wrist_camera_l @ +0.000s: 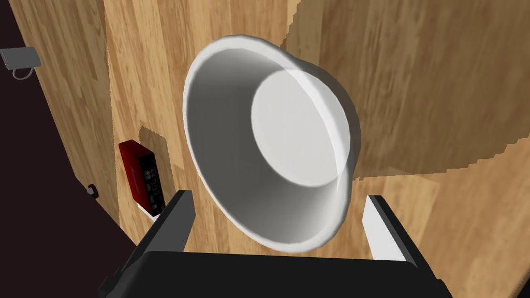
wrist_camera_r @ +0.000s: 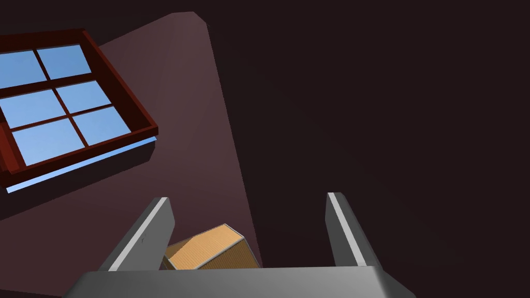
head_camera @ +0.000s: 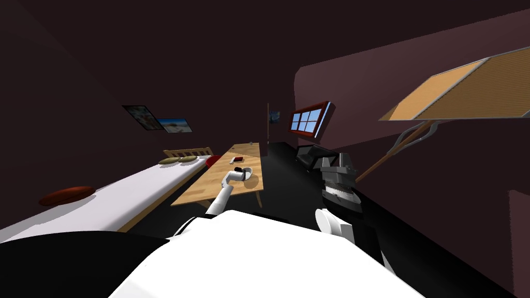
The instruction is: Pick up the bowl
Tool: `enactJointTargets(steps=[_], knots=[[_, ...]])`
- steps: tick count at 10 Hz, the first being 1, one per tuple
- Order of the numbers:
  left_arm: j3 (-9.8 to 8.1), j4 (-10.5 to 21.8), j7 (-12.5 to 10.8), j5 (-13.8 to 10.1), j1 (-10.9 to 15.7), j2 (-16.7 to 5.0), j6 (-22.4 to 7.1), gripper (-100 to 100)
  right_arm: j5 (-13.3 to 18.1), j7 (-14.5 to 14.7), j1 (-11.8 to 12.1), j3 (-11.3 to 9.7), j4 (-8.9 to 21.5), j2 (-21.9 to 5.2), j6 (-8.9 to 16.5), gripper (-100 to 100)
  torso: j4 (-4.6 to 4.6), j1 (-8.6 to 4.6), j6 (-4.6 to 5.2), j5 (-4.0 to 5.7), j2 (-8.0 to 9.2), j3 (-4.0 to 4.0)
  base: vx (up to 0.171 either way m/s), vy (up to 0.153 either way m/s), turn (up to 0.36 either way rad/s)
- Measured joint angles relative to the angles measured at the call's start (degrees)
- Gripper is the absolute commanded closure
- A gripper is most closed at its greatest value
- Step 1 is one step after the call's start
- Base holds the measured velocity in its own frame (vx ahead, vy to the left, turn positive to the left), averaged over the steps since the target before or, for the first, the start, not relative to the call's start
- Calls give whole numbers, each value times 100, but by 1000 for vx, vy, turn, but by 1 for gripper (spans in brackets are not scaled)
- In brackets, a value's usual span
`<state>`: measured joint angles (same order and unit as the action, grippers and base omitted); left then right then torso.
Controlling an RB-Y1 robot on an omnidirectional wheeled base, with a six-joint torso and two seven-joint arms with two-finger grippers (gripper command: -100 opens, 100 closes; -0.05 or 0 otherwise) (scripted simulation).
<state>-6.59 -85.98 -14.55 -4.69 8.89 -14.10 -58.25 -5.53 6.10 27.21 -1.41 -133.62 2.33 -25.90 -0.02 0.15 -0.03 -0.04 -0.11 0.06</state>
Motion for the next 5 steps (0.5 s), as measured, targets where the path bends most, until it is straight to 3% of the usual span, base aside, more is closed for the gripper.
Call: enactJointTargets(steps=[5], knots=[[-85,637,-220,-153,369,70,-632,-100,0,0,0,0,0,0,0,0,0,-2,-1,0,-1,0,18,36,-30]])
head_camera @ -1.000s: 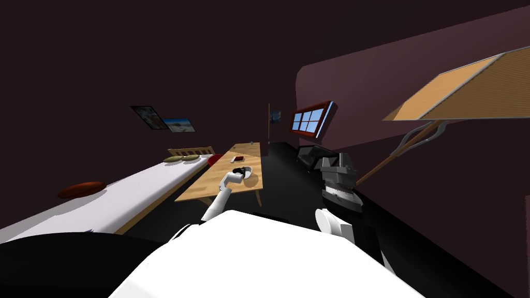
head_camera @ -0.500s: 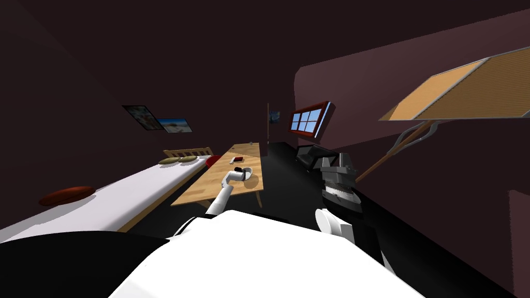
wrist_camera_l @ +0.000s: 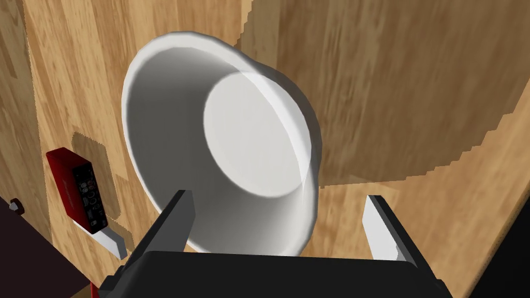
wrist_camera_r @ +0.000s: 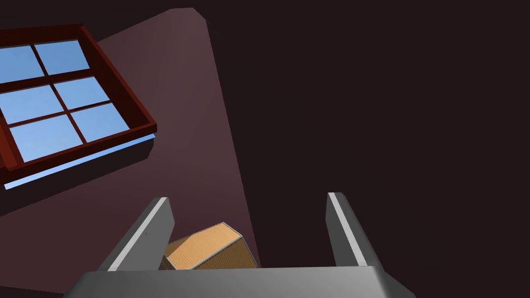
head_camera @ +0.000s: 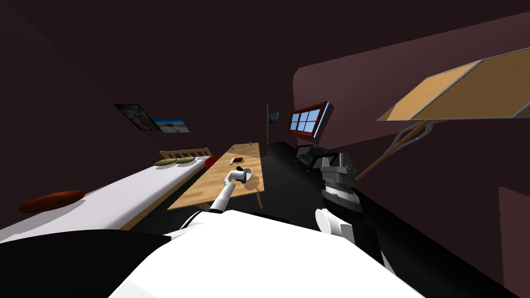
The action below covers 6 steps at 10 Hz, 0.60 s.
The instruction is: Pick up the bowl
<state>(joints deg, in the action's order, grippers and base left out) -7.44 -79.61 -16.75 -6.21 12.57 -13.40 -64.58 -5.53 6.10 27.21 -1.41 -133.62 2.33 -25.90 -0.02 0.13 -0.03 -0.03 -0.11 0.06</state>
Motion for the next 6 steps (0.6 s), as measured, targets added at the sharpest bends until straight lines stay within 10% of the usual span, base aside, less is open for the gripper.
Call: enactJointTargets(steps=[3,4,5,6], knots=[[-45,344,-105,-91,159,60,-265,-100,0,0,0,0,0,0,0,0,0,-2,0,0,0,0,17,28,-19],[-46,358,-116,-93,165,64,-284,0,0,0,0,0,0,0,0,0,1,-8,-1,1,4,-2,0,0,0],[-46,356,-115,-92,164,63,-282,-100,0,0,0,0,0,0,0,0,2,-12,-1,3,7,-4,-5,4,160],[-42,505,-90,-77,295,95,-189,-100,0,0,0,0,0,0,0,0,2,-13,-3,3,9,-5,-6,-3,73]])
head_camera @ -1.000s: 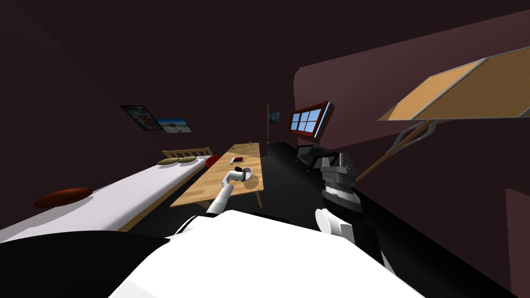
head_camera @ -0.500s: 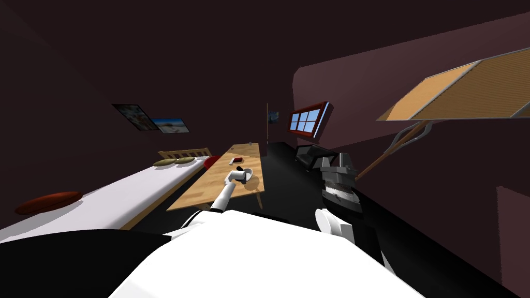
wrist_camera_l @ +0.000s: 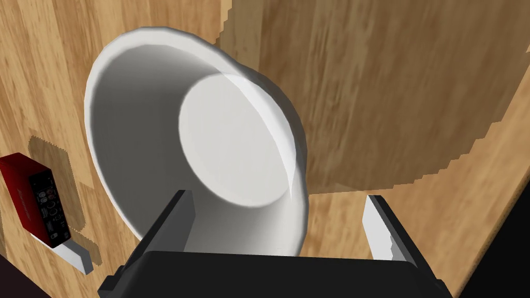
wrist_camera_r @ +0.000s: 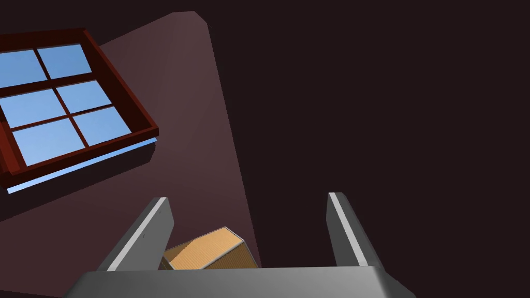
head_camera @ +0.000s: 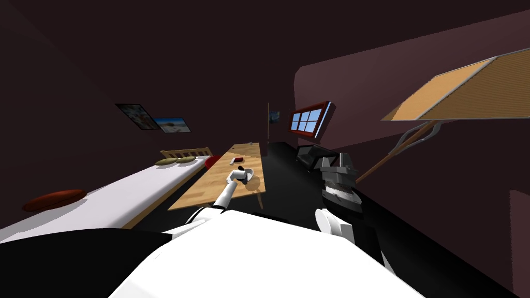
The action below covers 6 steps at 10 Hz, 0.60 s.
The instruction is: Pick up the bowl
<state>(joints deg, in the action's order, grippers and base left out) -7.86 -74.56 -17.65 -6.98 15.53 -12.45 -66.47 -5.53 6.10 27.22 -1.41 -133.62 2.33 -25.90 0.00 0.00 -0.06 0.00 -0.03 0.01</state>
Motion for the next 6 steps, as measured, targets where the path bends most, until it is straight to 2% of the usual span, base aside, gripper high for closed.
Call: enactJointTargets(steps=[3,5,6], knots=[[10,524,63,48,354,73,272,-100,0,0,-1,0,0,0,0,0,0,-3,2,0,2,-1,-6,-1,65],[16,696,96,69,487,115,331,-100,0,0,0,0,0,0,0,0,1,-2,1,1,2,-1,-6,1,103],[15,901,114,78,616,126,436,-100,0,0,-1,0,0,0,0,0,0,-2,3,0,1,-1,0,0,0]])
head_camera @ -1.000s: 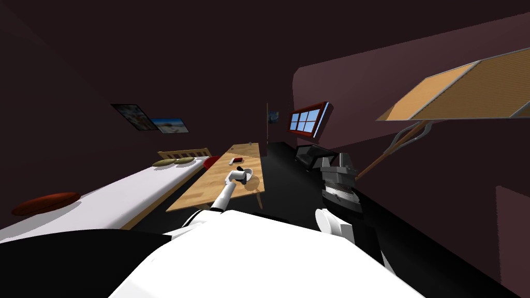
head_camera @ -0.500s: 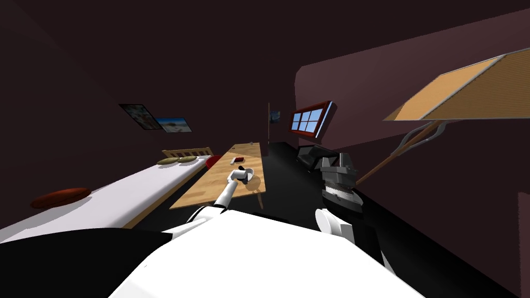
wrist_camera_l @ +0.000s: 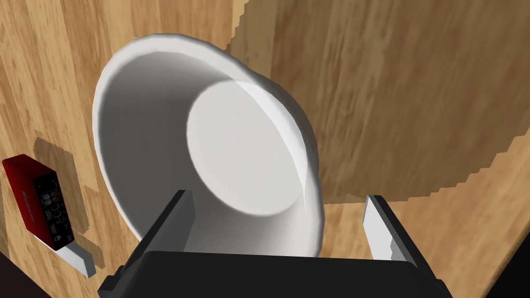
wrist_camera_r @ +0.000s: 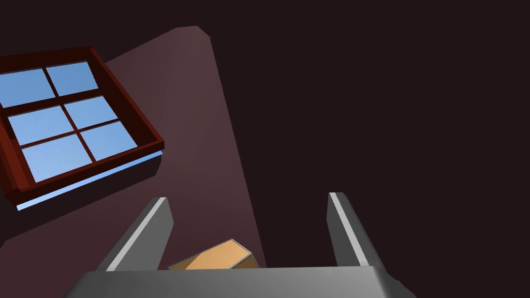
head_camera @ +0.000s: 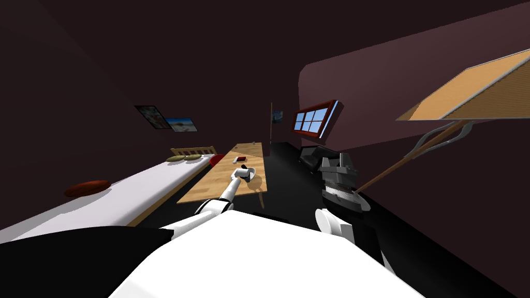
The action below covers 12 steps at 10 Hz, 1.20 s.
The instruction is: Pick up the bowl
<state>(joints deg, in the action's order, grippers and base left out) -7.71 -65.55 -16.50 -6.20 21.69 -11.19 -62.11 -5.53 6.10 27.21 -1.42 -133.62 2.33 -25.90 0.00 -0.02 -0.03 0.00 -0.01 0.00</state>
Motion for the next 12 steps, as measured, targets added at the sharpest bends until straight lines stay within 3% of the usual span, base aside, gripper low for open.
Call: enactJointTargets(steps=[12], knots=[[18,1686,210,115,1035,207,746,-100,0,0,0,0,0,0,0,0,0,0,0,0,1,-1,-5,1,68]])
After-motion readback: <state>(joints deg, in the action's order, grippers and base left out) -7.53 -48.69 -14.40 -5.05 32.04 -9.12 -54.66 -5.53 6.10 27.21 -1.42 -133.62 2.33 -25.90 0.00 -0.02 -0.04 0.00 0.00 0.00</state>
